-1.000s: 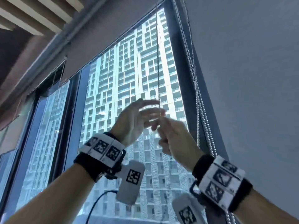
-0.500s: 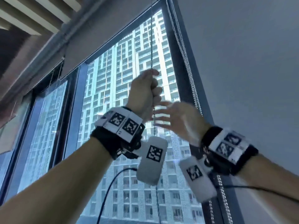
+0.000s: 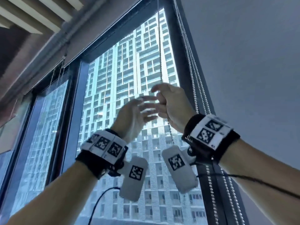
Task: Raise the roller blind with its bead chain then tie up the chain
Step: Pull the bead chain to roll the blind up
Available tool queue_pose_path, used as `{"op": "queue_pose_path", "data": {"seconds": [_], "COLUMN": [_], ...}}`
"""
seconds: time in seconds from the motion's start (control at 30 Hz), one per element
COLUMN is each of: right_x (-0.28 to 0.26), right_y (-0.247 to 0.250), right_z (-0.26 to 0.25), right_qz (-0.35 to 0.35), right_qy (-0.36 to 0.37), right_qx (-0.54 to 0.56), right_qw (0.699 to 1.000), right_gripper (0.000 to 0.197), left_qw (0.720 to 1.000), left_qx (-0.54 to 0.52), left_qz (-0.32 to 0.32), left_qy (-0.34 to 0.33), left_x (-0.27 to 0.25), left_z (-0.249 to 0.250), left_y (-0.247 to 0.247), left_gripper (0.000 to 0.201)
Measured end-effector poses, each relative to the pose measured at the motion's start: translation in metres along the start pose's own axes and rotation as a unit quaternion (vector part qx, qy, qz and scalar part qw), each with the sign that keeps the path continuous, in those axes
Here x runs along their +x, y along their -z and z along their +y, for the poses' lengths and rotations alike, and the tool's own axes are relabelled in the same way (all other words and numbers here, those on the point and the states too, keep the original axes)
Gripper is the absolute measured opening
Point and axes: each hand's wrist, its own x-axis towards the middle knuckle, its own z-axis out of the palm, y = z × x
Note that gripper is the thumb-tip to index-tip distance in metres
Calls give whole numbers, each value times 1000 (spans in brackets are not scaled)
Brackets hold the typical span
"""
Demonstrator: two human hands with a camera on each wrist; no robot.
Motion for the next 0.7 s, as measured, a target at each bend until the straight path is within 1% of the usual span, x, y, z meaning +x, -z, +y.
{"op": "queue_pose_path", "data": {"seconds": [0.07, 0.17, 0.23, 0.3, 0.37, 0.43, 0.53, 0.7], "right_x": [-12, -20, -29, -41, -54, -64, -68, -59], "right_y": [6, 10, 10, 8, 7, 6, 10, 17], "right_z": [8, 14, 18, 27, 40, 49, 54, 55], "right_qz": [-10, -19, -34, -57, -90, -128, -167, -183], "right_qy": [5, 7, -1, -21, -45, -75, -121, -114], "right_qx": [-9, -11, -14, -29, -28, -25, -42, -46], "right_qw": [1000, 1000, 999, 998, 995, 989, 978, 975], "right_gripper": [29, 33, 33, 35, 40, 40, 32, 29], "left_qw": [1000, 999, 999, 1000, 999, 1000, 999, 998], "left_qx": [-20, -49, -35, -27, -31, -7, 2, -27], "left_qz": [22, 11, 9, 9, 14, 28, 29, 25], "left_qy": [-3, -10, -4, -3, 7, 0, -36, -48], "left_x": [11, 24, 32, 37, 38, 36, 29, 21], "left_z": [14, 37, 48, 54, 53, 43, 24, 20], "left_y": [1, -8, -15, -20, -23, -25, -28, -30], "left_gripper": [37, 45, 49, 47, 37, 27, 35, 33]}}
